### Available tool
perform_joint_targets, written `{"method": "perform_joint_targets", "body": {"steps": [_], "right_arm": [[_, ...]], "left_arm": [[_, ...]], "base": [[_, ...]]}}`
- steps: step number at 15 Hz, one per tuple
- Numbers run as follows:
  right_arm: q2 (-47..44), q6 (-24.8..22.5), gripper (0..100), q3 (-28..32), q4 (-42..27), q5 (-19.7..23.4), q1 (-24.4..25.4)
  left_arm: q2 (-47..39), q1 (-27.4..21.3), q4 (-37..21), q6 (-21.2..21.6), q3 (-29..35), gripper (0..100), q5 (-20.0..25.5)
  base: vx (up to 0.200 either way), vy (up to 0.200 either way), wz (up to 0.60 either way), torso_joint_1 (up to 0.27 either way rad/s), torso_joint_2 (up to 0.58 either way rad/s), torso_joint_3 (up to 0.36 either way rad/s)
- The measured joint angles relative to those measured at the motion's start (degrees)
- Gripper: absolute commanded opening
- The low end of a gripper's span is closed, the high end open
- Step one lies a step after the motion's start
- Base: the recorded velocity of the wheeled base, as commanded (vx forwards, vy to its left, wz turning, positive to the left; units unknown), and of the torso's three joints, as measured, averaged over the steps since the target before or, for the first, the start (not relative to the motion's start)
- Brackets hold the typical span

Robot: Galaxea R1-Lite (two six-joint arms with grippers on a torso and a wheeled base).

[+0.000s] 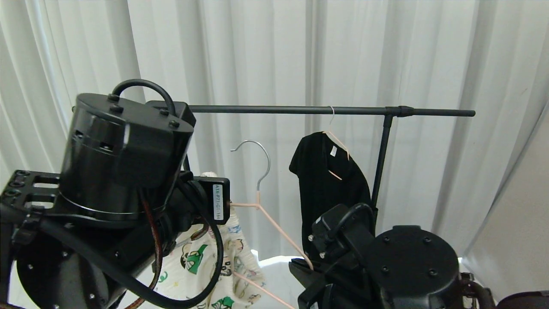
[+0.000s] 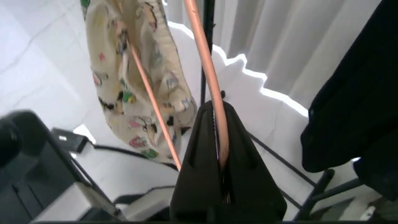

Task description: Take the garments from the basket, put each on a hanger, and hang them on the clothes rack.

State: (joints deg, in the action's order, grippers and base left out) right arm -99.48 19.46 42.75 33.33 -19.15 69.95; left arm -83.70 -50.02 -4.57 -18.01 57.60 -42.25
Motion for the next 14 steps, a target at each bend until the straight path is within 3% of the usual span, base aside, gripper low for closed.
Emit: {"method": "perform_joint_targets", "body": {"steps": [8, 9, 14], "right_arm": [[-3.2, 1.6, 0, 2.7, 1.7, -1.6, 1.1], [-3.1, 1.6, 0, 2.7, 1.7, -1.6, 1.2], [-2.1, 1.6, 0, 2.6, 1.7, -3.0, 1.2]], "left_arm": [[1.0, -4.6, 2.3, 0.1, -1.8, 0, 1.0], [1.1, -4.9, 2.3, 0.1, -2.0, 100, 1.0], [1.9, -4.7, 2.6, 0.0, -2.7, 100, 0.9]], "base": [[0.0, 0.0, 0.0, 0.0, 0.0, 0.0], [0.0, 0.0, 0.0, 0.0, 0.0, 0.0], [0.0, 0.0, 0.0, 0.0, 0.0, 0.0]]}}
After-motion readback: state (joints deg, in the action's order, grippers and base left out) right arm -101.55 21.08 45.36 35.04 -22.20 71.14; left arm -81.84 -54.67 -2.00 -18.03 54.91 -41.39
